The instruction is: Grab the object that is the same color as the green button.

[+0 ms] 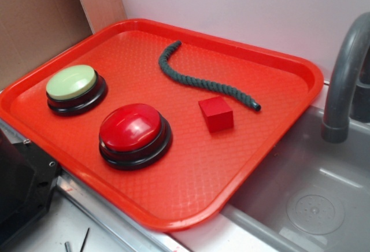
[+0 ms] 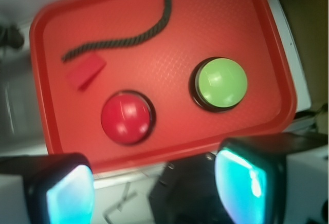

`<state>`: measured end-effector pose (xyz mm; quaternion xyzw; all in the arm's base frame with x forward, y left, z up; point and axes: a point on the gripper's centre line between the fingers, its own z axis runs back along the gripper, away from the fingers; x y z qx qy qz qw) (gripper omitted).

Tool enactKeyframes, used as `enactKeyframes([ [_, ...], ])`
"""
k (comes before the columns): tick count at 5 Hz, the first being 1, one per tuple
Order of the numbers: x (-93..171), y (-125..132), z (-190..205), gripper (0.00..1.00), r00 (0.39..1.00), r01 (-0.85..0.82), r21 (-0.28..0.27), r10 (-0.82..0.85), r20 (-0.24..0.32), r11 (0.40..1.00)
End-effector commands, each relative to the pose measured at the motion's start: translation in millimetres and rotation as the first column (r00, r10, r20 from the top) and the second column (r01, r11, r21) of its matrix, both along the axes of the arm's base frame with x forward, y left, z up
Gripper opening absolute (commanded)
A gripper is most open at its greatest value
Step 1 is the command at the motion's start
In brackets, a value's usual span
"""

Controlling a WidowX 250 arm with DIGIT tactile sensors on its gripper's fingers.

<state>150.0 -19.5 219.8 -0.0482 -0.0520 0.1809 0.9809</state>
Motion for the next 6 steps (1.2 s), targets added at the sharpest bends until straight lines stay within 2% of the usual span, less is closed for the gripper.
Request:
enactKeyframes([
  [1,53,6,-44,1.00,0.882,-0.468,0.008,0.467,0.063,0.884],
  [2,76,11,-72,1.00,0.736,-0.667,-0.045,0.668,0.113,0.743],
  [3,95,12,-105,1.00,0.650,-0.754,0.010,0.744,0.157,0.657],
  [4,113,19,-130,1.00,0.610,-0.791,0.058,0.776,0.162,0.609],
  [5,128,28,-152,1.00,0.577,-0.816,0.094,0.794,0.192,0.571],
  [6,137,32,-171,1.00,0.579,-0.815,0.116,0.788,0.210,0.568],
])
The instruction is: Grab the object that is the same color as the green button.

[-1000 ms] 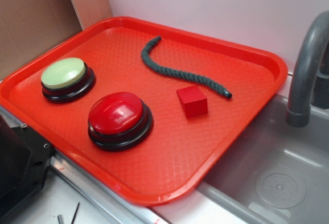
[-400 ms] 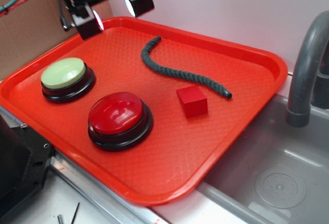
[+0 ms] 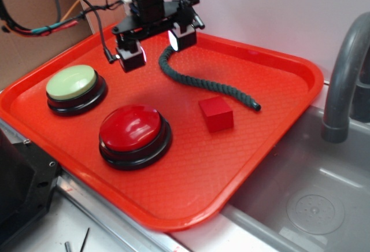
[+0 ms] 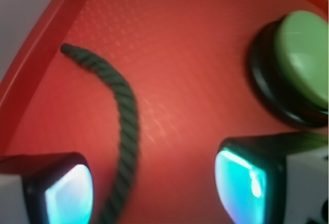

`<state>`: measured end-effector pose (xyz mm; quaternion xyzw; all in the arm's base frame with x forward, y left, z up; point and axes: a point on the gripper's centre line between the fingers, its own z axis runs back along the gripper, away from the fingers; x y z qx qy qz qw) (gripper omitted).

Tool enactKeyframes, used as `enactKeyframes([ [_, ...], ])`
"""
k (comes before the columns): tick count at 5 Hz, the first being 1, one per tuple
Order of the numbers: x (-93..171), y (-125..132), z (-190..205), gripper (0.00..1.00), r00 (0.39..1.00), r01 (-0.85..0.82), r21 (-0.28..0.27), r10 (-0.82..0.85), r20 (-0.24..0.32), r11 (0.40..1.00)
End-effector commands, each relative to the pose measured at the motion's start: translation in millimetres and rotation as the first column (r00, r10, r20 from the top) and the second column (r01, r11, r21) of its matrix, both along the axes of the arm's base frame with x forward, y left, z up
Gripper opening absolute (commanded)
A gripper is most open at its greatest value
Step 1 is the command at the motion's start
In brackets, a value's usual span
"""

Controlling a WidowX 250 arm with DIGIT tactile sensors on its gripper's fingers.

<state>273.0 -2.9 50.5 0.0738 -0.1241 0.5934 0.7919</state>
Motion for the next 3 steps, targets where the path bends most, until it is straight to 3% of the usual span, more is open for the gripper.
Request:
enactKeyframes([
  [1,19,15,-20,1.00,1.000,0.005,0.043,-0.006,0.020,0.999],
  [2,20,17,-31,0.43,0.999,0.004,0.077,-0.007,0.040,0.997],
  [3,18,20,-34,0.00,0.999,-0.022,0.088,0.018,0.050,0.996],
])
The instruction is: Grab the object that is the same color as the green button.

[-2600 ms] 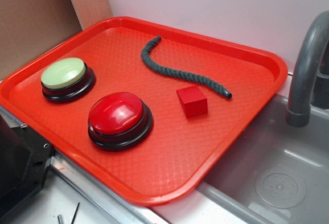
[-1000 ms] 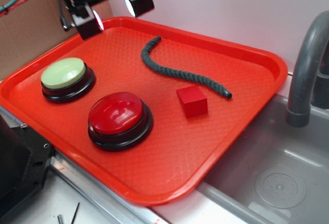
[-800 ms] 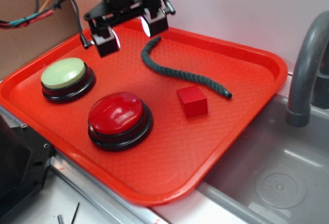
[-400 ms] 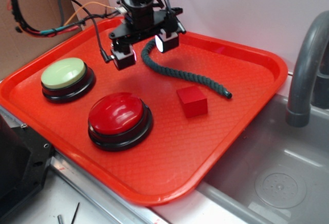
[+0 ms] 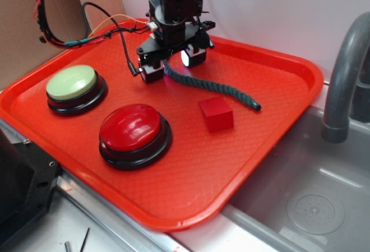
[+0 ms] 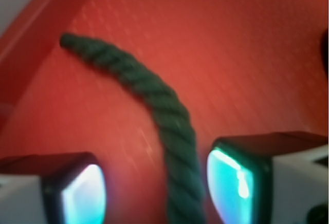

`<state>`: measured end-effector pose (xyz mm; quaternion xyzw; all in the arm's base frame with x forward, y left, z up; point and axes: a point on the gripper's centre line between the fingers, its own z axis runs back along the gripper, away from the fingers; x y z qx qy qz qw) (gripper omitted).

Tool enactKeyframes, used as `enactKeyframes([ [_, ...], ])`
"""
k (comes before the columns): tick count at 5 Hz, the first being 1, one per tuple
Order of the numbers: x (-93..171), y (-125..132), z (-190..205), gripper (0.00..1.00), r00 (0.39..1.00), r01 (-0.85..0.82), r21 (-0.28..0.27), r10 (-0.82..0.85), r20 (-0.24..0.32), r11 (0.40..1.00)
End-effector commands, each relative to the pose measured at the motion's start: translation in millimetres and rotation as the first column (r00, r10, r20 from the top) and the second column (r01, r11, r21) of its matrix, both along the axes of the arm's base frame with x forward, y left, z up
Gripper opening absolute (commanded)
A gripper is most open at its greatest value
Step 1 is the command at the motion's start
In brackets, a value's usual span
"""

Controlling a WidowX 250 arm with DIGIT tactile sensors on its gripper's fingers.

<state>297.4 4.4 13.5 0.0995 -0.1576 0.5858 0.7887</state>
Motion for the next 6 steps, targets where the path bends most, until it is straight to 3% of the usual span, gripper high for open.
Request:
enactKeyframes([
  [1,-7,13,4,0.00,1.000,-0.003,-0.007,0.003,0.014,1.000],
  [3,-1,3,39,0.00,0.956,0.264,-0.118,-0.276,-0.103,0.957],
  [4,-3,-6,76,0.00,0.870,0.443,-0.224,-0.477,-0.126,0.868],
  [5,-8,-18,118,0.00,0.754,0.618,-0.235,-0.650,-0.097,0.751],
  [6,-15,-27,160,0.00,0.614,0.743,-0.294,-0.787,-0.061,0.602],
])
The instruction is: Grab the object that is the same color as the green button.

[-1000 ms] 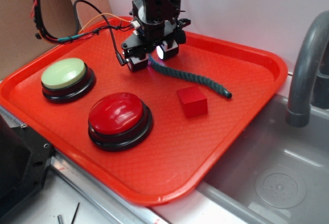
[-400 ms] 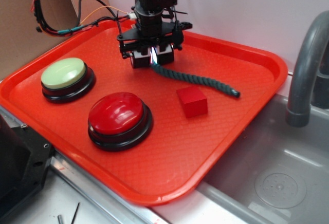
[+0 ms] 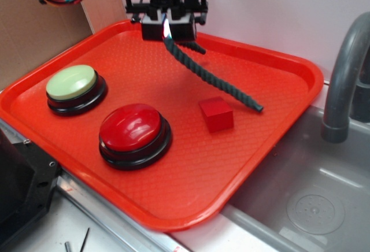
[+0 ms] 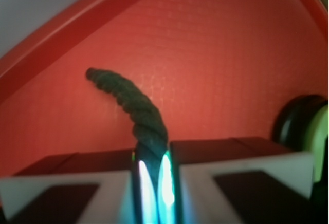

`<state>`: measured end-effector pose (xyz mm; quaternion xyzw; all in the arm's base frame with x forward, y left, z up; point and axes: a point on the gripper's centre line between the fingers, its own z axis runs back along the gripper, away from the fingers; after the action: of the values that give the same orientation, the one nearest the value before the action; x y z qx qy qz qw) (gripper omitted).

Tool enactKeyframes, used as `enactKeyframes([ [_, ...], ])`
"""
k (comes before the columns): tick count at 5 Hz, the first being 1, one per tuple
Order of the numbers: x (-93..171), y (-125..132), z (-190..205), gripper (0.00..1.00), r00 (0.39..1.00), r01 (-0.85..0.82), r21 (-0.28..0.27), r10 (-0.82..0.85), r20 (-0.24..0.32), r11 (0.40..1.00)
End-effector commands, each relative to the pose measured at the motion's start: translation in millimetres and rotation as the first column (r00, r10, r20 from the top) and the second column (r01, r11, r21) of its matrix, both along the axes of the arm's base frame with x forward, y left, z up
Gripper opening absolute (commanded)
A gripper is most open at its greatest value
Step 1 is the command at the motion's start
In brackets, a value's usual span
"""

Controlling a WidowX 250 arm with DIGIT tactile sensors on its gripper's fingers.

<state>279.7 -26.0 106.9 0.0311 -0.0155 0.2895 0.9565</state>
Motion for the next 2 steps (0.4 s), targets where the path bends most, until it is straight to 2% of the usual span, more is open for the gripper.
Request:
enactKeyframes([
  [1,-7,1,103,0.00,0.934,0.355,-0.100,-0.349,0.075,0.929],
  [2,-19,-1,128,0.00,0.901,0.433,-0.103,-0.424,0.096,0.896],
])
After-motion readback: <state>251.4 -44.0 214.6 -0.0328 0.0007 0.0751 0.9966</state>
